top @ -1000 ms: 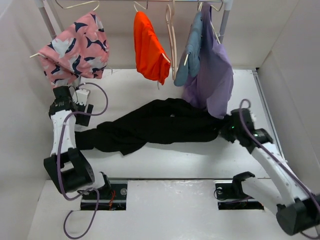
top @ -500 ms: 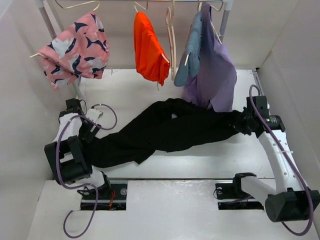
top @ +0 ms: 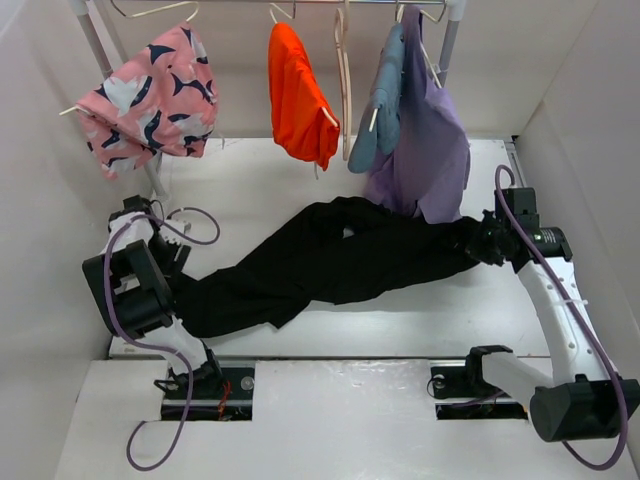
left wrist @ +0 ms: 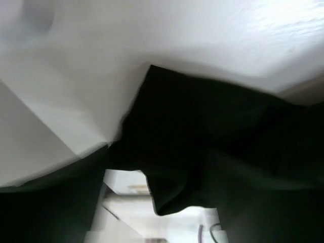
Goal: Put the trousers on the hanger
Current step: Flatten out the trousers at the center of the board.
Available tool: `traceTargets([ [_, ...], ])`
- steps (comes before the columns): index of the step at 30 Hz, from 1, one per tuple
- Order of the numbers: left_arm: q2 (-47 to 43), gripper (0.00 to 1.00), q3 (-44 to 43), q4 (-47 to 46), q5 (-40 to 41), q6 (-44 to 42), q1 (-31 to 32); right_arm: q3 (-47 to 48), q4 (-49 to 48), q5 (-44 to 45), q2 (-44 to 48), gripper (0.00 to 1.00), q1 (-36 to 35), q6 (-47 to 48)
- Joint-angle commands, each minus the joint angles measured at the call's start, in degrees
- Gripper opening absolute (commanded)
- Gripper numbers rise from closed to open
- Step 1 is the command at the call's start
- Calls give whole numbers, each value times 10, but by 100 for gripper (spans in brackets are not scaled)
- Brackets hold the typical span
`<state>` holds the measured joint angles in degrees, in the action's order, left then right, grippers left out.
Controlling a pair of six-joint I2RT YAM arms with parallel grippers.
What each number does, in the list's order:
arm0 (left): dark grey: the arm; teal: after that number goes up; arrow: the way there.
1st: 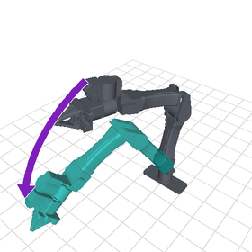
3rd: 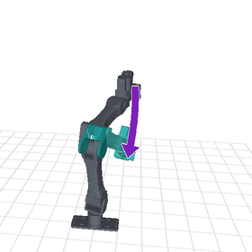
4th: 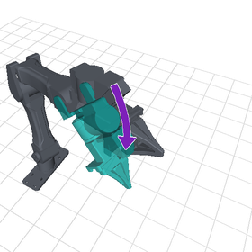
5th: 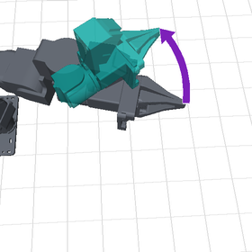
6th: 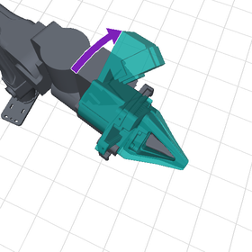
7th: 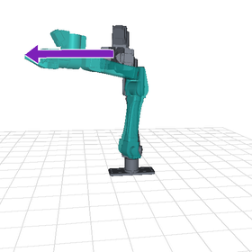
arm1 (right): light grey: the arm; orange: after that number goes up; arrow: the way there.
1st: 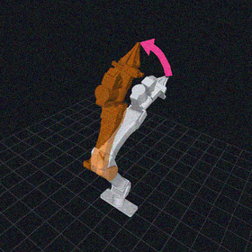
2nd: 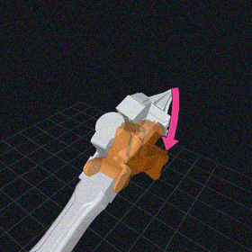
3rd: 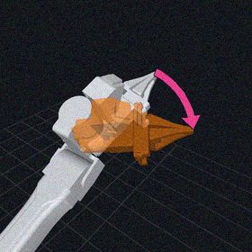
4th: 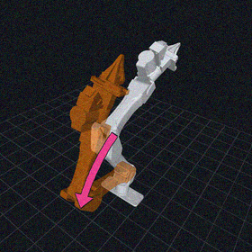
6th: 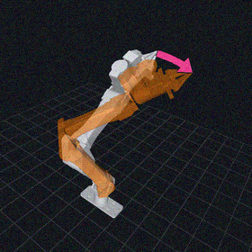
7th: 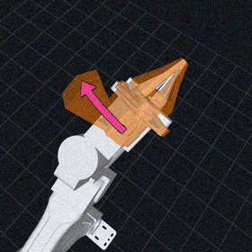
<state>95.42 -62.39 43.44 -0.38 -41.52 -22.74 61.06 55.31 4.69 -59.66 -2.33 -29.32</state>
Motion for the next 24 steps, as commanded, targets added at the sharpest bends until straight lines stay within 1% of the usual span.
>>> traceTargets([
  [1, -13, 51, -13, 55, 21, 26, -20, 21, -3, 2, 21, 0, 2, 11],
  [2, -13, 37, -13, 61, 21, 20, -20, 14, -3, 2, 21, 0, 2, 11],
  [3, -13, 17, -19, 72, 10, 20, -20, 14, -8, 2, 21, 0, 2, 11],
  [4, -8, 0, -26, 78, 1, 20, -20, 14, -8, 2, 21, 0, 2, 11],
  [7, -18, 0, -88, 103, -37, 27, -20, 17, -20, 9, 21, 0, 7, 17],
  [8, -24, 0, -113, 103, -37, 27, -20, 36, -20, 9, 16, 0, 27, 25],
  [9, -42, 0, -172, 110, -37, 33, -26, 51, -20, 9, 6, 0, 35, 42],
  [10, -52, 0, -204, 110, -37, 33, -26, 69, -20, 15, -1, 0, 42, 51],
  [11, -62, 0, -234, 110, -37, 33, -31, 107, -20, 21, -9, 0, 53, 58],
  [12, -84, 0, -283, 102, -37, 27, -31, 127, -12, 21, -26, 0, 53, 66],
  [14, -108, 0, -311, 96, -27, 12, -47, 160, 0, 26, -34, 0, 59, 76],
  [15, -120, 0, -311, 90, -27, 4, -47, 177, 8, 32, -40, 0, 59, 76],
  [18, -172, 0, -269, 90, 6, -28, -52, 166, 8, 32, -20, 0, 65, 76],
  [19, -197, 0, -220, 85, 18, -28, -52, 142, 8, 26, -3, 0, 71, 76],
  [20, -209, 0, -193, 80, 31, -36, -52, 128, 8, 26, 6, 0, 71, 76],
  [21, -220, 0, -166, 74, 61, -42, -52, 114, 13, 26, 14, 0, 71, 76],
  [22, -231, 0, -117, 68, 76, -56, -59, 87, 21, 26, 22, 0, 77, 76],
  [24, -243, 0, -77, 63, 121, -78, -75, 66, 26, 31, 41, 0, 82, 76],
])
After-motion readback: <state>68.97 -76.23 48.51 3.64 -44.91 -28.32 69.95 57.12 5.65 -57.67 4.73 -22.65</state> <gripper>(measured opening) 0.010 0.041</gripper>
